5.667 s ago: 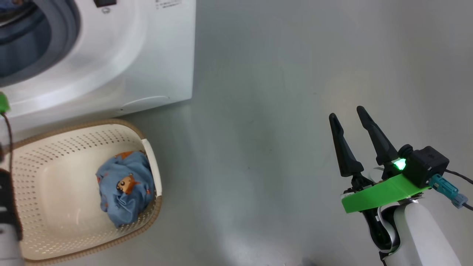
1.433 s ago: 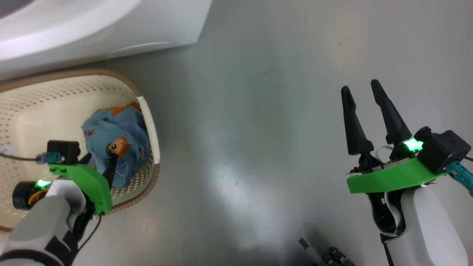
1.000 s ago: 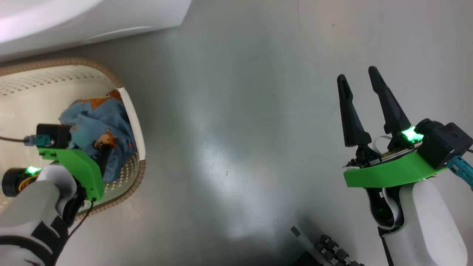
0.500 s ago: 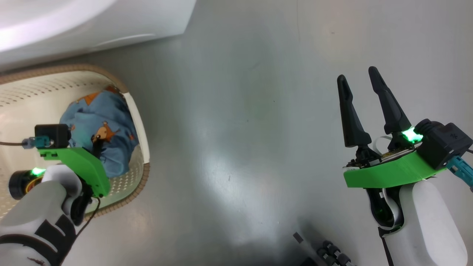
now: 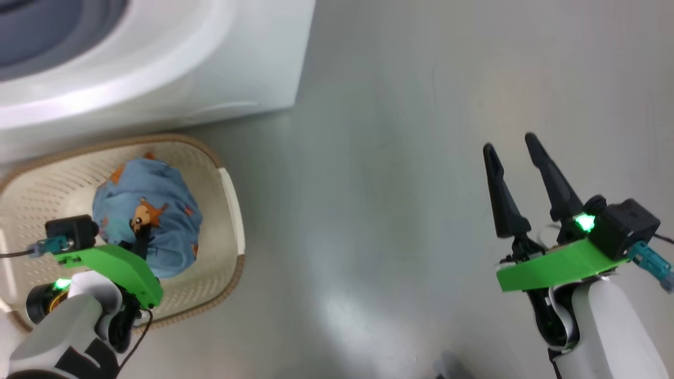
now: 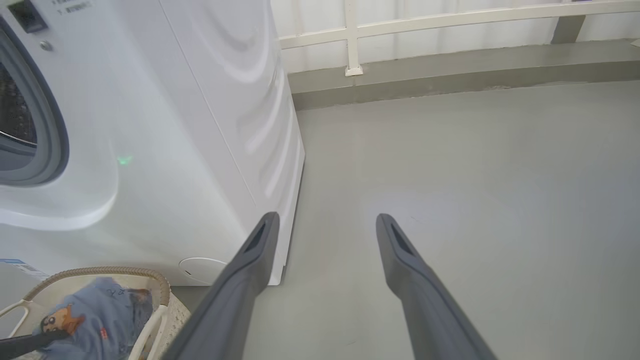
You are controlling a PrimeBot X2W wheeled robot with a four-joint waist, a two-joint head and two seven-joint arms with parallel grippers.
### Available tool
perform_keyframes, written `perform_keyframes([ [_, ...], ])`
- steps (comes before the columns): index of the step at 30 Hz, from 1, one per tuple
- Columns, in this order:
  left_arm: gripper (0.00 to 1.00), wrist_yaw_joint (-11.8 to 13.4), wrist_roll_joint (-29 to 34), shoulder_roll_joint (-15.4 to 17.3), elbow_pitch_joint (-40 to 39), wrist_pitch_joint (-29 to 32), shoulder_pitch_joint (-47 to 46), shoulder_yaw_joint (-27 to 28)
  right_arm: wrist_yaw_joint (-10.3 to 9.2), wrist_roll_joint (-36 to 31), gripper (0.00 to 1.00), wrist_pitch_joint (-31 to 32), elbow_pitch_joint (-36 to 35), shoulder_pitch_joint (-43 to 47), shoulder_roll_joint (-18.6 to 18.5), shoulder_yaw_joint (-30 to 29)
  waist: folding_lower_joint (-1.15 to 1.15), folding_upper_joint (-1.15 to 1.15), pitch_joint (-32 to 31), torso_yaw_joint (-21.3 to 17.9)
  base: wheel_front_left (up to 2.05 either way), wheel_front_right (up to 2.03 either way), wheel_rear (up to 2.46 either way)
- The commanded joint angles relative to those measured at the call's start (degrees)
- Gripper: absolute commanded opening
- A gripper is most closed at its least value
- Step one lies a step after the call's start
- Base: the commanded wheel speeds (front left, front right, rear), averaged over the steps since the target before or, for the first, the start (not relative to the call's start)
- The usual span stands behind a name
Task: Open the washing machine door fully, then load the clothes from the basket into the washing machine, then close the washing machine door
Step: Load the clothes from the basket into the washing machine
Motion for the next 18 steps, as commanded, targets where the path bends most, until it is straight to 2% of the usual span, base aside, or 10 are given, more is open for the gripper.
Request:
perform_keyframes([
  [1, 0.00, -0.09, 1.53, 2.36, -1.00, -0.83, 1.38, 3.03, 0.09, 0.24, 1.00, -0.27, -0.82, 2.19, -0.41, 0.81, 0.00, 0.00, -5.21, 2.26, 0.00, 0.00, 0.00],
  [12, 0.00, -0.09, 17.94, 0.66, -8.94, -0.86, 12.62, 22.85, 0.09, 0.91, 1.00, -0.27, 1.74, 7.22, -2.71, 0.21, 0.00, 0.00, -14.98, 5.30, 0.00, 0.00, 0.00],
  [18, 0.00, -0.09, 26.51, -1.04, -14.36, -0.86, 18.13, 31.42, 0.09, 1.19, 1.00, -0.27, 2.37, 9.38, -3.68, -0.03, 0.00, 0.00, -18.75, 6.54, 0.00, 0.00, 0.00],
])
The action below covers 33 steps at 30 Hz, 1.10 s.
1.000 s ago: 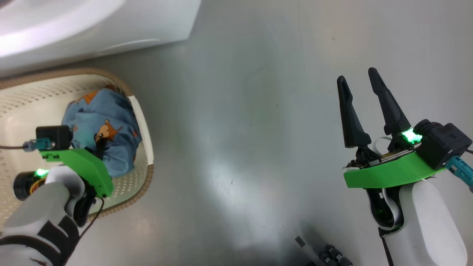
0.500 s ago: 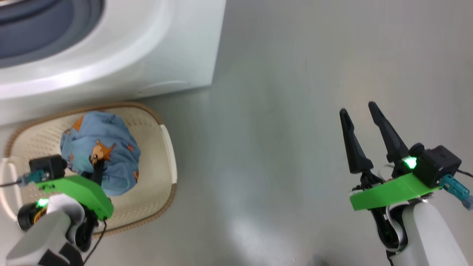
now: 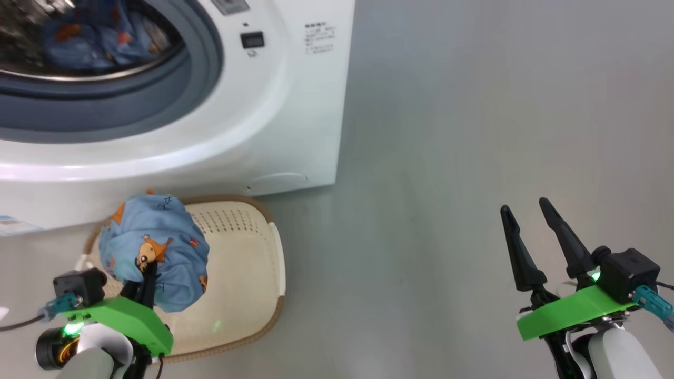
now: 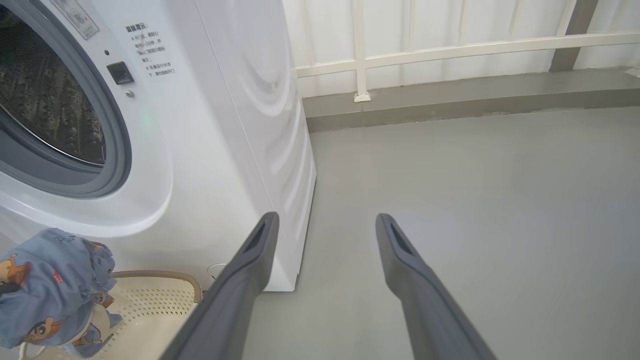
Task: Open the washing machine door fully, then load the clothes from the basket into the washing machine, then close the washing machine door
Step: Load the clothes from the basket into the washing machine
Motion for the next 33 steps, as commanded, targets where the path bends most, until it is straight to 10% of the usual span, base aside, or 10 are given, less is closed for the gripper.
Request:
perform_keyframes([
  [1, 0.00, -0.09, 1.60, 1.62, -2.05, -0.78, 0.90, 3.31, 0.09, 0.31, 1.00, -0.27, -1.04, 1.22, -0.63, 1.08, 0.00, 0.00, -3.38, 2.15, 0.00, 0.00, 0.00],
  [33, 0.00, -0.09, 23.49, -6.27, -35.64, -0.79, 26.11, 27.90, 0.09, 1.04, 1.00, -0.27, -1.38, 10.50, -2.42, -1.60, 0.00, 0.00, -14.09, 5.12, 0.00, 0.00, 0.00],
])
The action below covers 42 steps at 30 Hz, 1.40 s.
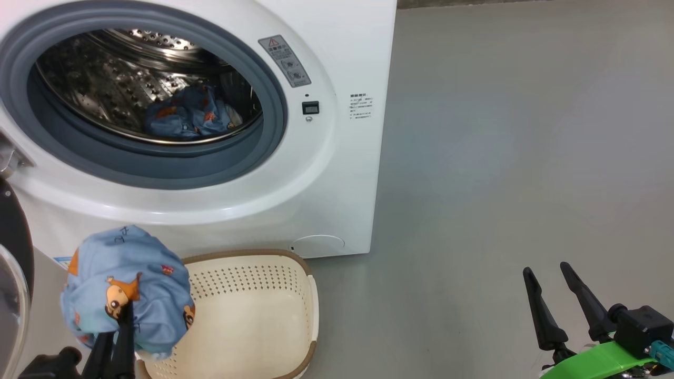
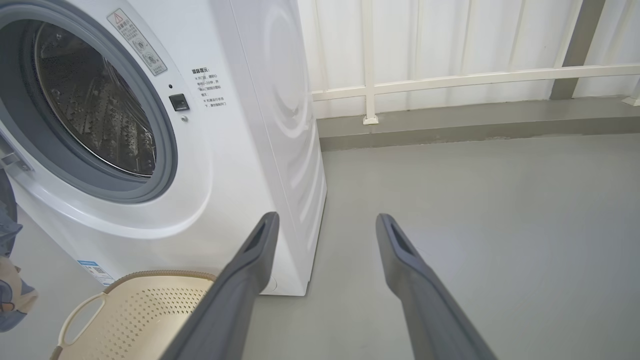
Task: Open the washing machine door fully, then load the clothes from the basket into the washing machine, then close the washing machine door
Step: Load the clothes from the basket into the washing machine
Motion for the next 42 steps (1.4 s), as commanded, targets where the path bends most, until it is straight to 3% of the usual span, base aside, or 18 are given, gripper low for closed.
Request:
perform_keyframes([
  [1, 0.00, -0.09, 0.72, 0.76, -2.38, -0.77, -0.32, 2.58, 0.09, 0.49, 1.00, -0.28, -1.70, 0.22, -0.76, 0.90, 0.00, 0.00, -0.07, -0.12, 0.00, 0.00, 0.00],
  [14, 0.00, -0.09, 0.35, 0.36, -3.56, -0.78, -0.32, 2.67, 0.09, 0.30, 1.00, -0.28, -2.10, 0.34, -0.40, 1.21, 0.00, 0.00, 0.60, -0.74, 0.00, 0.00, 0.00],
  [22, 0.00, -0.09, -0.42, 2.02, -2.36, -0.78, -5.10, 1.54, 0.09, 0.23, 1.00, -0.28, -2.55, -0.92, 0.27, 1.31, 0.00, 0.00, 4.30, -1.85, 0.00, 0.00, 0.00],
  [33, 0.00, -0.09, -2.13, 7.10, 2.69, -0.78, -24.93, 1.05, 0.09, -0.23, 1.00, -0.28, -3.46, -7.52, 2.18, 2.08, 0.00, 0.00, 15.86, -5.16, 0.00, 0.00, 0.00],
  [42, 0.00, -0.09, -2.85, 13.09, 13.58, -0.78, -41.42, 0.12, 0.09, -0.34, 1.00, -0.28, -3.87, -12.89, 4.20, 3.78, 0.00, 0.00, 23.14, -9.69, 0.00, 0.00, 0.00],
])
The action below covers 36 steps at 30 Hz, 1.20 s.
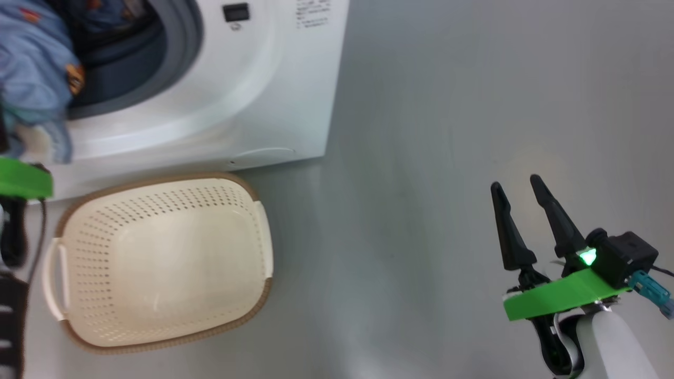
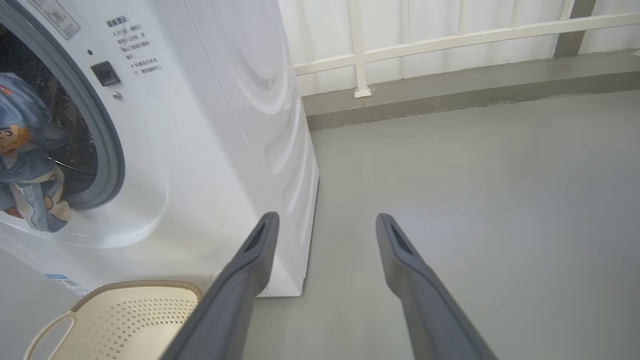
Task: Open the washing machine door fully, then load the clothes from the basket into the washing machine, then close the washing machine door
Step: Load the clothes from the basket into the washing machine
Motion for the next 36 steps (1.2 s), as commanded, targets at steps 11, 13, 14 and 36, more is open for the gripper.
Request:
perform_keyframes([
  [11, 0.00, -0.09, 1.08, 8.79, 11.29, -0.36, -17.47, -0.62, 0.09, 0.17, 1.00, -0.28, -1.97, -3.85, 1.88, 2.67, 0.00, 0.00, 9.23, -8.46, 0.00, 0.00, 0.00],
  [13, 0.00, -0.09, 1.66, 9.37, 11.42, -0.36, -19.76, -0.33, 0.09, 0.15, 1.00, -0.28, -2.11, -4.15, 2.05, 2.88, 0.00, 0.00, 9.83, -8.98, 0.00, 0.00, 0.00],
  [14, 0.00, -0.09, 2.00, 9.64, 11.12, -0.36, -20.71, -0.05, 0.09, 0.14, 1.00, -0.28, -2.18, -4.30, 2.14, 2.96, 0.00, 0.00, 10.11, -9.24, 0.00, 0.00, 0.00],
  [36, 0.09, -0.09, 6.60, 11.74, 5.43, -0.36, -22.98, 5.96, 0.09, 0.39, 1.00, -0.28, -1.94, -5.69, 3.19, 5.26, 0.00, 0.00, 11.58, -12.06, 0.00, 0.00, 0.00],
])
